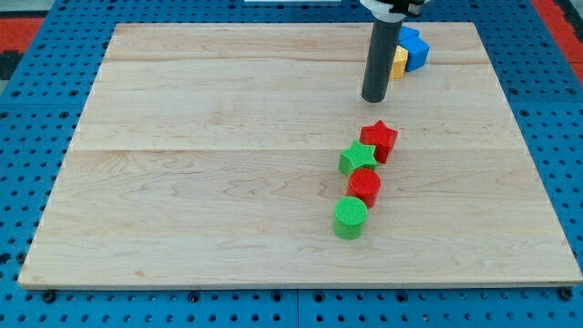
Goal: Place your arm to the right of the red star
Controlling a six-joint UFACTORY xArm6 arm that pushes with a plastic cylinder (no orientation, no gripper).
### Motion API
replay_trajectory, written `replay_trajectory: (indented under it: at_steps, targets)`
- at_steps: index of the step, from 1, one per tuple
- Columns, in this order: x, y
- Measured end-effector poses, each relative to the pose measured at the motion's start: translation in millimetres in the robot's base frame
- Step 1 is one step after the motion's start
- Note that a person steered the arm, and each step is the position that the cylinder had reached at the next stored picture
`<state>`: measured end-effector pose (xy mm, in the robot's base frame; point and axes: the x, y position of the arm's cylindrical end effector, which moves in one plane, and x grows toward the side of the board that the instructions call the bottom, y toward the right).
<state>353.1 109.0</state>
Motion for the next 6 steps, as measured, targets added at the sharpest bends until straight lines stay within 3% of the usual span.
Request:
replay_trajectory:
  at_steps: [2,6]
  targets:
    - [35.8,19.4]
    - [38.8,17.8]
